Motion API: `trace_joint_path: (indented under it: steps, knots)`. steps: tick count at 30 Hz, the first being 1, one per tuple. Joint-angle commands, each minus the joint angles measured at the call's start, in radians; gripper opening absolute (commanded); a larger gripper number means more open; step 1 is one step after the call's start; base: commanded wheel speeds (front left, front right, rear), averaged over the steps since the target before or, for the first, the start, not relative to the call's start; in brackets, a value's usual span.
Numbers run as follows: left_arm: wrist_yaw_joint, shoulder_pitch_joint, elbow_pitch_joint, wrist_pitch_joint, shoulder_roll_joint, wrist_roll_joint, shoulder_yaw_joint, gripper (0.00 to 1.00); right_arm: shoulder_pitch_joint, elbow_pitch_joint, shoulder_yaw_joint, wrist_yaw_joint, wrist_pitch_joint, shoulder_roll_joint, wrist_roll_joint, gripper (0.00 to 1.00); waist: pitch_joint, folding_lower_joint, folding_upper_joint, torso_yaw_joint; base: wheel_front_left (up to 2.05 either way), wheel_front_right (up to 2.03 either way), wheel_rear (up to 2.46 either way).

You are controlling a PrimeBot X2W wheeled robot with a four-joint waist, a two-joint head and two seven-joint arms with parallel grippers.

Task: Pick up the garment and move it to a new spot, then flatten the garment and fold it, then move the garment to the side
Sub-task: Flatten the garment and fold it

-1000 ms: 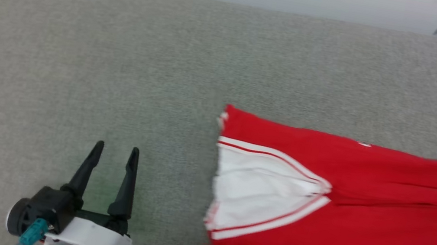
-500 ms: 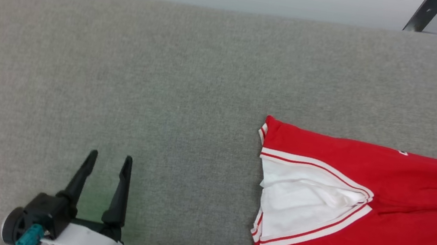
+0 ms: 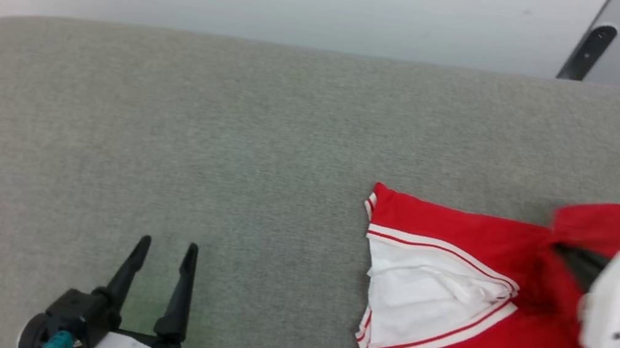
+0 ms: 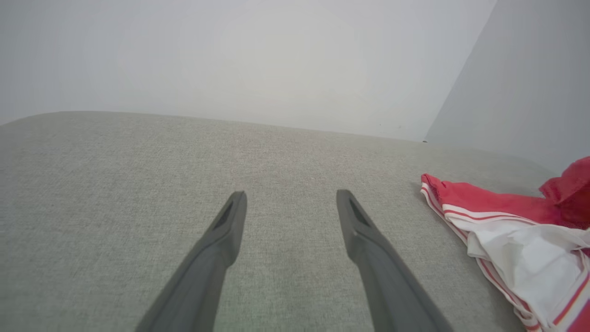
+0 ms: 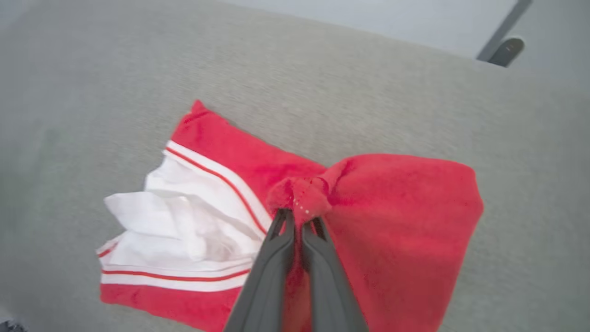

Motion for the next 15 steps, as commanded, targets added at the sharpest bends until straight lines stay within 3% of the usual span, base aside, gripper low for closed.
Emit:
trace_joint_path:
  steps: [1, 8, 15]
  knots:
    - [0.001, 0.008, 0.003, 0.0, -0.001, -0.008, -0.006, 1.0, -0.003, -0.021, 0.022, -0.001, 0.005, 0.019, 0.006, 0.0, -0.01, 0.0, 0.0, 0.022, 0.0, 0.0, 0.0]
    - [0.016, 0.012, 0.007, 0.0, 0.0, -0.038, -0.032, 1.0, -0.052, -0.085, 0.124, -0.001, 0.005, 0.134, 0.029, 0.0, -0.009, 0.0, 0.0, 0.074, 0.0, 0.0, 0.0]
    - [0.022, -0.005, 0.006, 0.0, 0.0, -0.054, -0.039, 1.0, -0.088, -0.009, 0.239, -0.001, 0.01, 0.195, 0.02, 0.0, 0.005, 0.0, 0.0, 0.106, 0.0, 0.0, 0.0]
